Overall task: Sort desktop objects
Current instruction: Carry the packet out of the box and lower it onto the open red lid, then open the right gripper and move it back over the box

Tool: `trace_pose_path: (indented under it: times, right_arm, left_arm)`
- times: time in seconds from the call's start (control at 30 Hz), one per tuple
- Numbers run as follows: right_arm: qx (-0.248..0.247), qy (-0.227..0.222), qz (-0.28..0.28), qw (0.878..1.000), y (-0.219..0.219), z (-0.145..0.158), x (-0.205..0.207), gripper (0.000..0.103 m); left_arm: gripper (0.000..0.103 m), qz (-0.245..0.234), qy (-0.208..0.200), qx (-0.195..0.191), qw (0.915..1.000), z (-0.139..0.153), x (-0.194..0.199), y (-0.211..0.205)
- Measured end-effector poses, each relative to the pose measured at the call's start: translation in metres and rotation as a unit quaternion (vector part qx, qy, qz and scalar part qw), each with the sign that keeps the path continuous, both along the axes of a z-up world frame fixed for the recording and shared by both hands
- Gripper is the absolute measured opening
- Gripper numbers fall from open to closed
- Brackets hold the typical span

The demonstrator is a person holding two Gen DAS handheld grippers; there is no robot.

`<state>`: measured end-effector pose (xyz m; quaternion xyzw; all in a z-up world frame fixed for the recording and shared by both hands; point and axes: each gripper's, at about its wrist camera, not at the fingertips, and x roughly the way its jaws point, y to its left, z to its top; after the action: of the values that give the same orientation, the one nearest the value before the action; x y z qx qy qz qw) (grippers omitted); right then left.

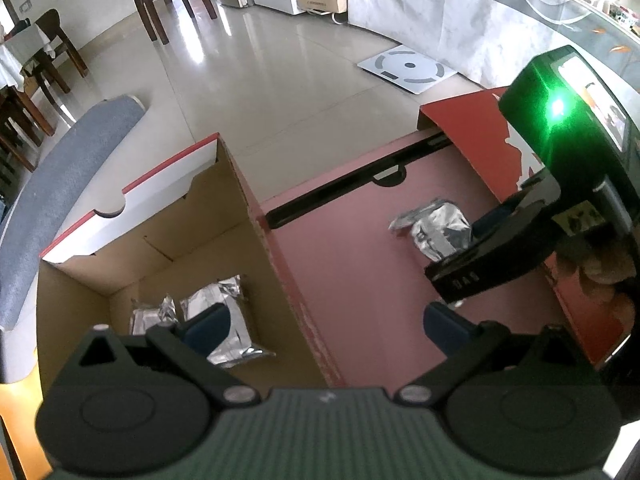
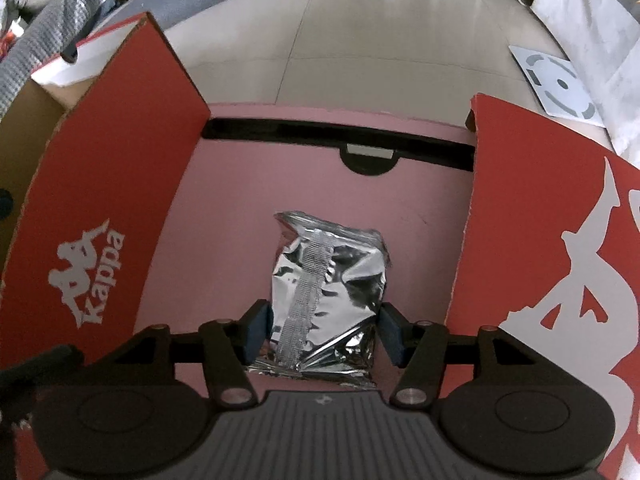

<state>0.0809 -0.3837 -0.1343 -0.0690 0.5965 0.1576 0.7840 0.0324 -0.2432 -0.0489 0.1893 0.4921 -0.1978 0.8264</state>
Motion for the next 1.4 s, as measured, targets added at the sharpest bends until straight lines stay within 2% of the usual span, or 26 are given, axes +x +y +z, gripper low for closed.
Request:
trace_pose_path:
  times: [0.1,0.23,0.4,0.67,0.87,1.07,1.2,1.4]
  right_arm:
    - [0.001,0.004,0.0,1.0,-0.002,0.005,-0.004,0.063]
    - [0.009,-0.005,0.003,1.0,-0.008,0.014,-0.012,0.069]
    - [0.024,0.001,-0.009,1.0,-0.021,0.019,-0.02,0.069]
    - [0.041,-0.034,-0.01,0.999,-0.026,0.037,-0.048,0.069]
    - [0.052,0.012,0.028,0.998,-0.027,0.036,-0.062,0.069]
    - [0.031,0.052,0.066,0.996,-0.024,0.021,-0.081,0.069]
    - [0.011,0.057,0.058,0.997,-0.028,0.016,-0.084,0.069]
    - [0.007,0.038,0.061,0.997,-0.024,0.025,-0.087,0.069]
  left_arm:
    - [0.103,0.0,0.0,-0.004,1.0,0.001,0.0,0.001]
    - [0.103,0.003,-0.001,-0.005,1.0,0.002,-0.001,0.003]
    - [0.103,0.007,-0.002,-0.005,1.0,0.002,-0.001,0.006]
    - [0.103,0.006,-0.003,-0.006,1.0,0.002,-0.002,0.007]
    - [0.103,0.009,0.0,-0.006,0.9999,0.001,-0.001,0.008]
    - [0.103,0.017,0.004,-0.009,0.9998,0.002,0.001,0.013]
    - [0.103,0.021,0.005,-0.007,0.9998,0.001,0.0,0.015]
    - [0.103,0.03,0.006,-0.016,0.9994,0.005,0.0,0.025]
